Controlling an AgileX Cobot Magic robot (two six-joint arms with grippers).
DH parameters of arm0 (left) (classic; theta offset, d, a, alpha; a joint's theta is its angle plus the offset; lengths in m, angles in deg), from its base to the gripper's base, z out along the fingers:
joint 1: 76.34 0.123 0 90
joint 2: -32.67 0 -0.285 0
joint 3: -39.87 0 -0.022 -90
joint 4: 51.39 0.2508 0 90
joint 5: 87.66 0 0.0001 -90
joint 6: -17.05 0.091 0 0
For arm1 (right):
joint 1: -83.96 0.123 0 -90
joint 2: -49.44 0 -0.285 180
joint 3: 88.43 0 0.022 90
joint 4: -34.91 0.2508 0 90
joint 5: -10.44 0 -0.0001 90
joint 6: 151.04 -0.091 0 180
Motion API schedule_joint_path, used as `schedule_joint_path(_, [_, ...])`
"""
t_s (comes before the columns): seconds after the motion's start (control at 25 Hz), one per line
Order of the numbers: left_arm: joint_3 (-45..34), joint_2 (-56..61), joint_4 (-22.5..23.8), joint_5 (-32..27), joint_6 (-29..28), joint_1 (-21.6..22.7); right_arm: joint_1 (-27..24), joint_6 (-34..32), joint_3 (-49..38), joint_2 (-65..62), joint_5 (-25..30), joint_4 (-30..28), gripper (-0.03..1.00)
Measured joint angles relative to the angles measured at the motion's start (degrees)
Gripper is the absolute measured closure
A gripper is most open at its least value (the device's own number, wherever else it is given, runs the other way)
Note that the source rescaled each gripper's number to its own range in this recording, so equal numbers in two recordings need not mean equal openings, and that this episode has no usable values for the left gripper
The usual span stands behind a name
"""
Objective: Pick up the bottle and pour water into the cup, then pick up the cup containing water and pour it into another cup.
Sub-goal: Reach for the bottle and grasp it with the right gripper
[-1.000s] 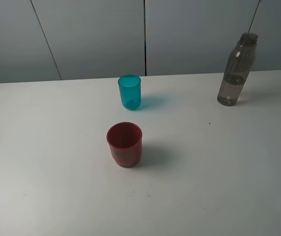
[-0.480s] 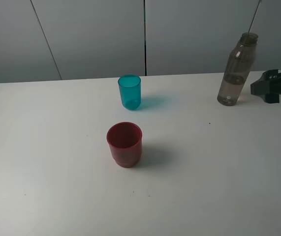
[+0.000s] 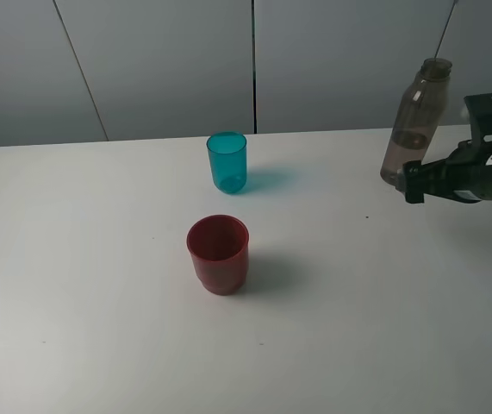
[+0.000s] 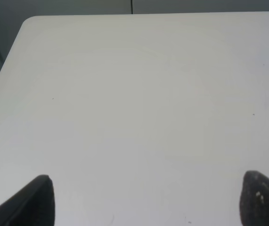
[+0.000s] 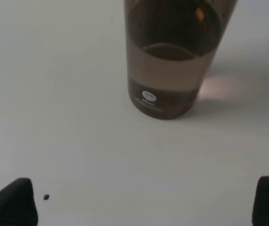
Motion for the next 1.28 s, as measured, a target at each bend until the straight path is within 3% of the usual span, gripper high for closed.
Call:
schedule_joint_path(0.24, [0.0,0.0,0.0,0.0,0.13,0.0,0.0,-4.15,0.1,9.76,-19.87,-4.08,0.0])
schedule_joint_path(0.36, [0.0,0.0,0.0,0.0,0.29,0.0,0.0,-4.48,0.1,12.26,-24.98,-3.72,0.0])
schedule_joint_path(1.28, [0.0,0.0,0.0,0.0,0.18,0.0,0.0,-3.72,10.33,18.49,-25.86,1.11,0.0])
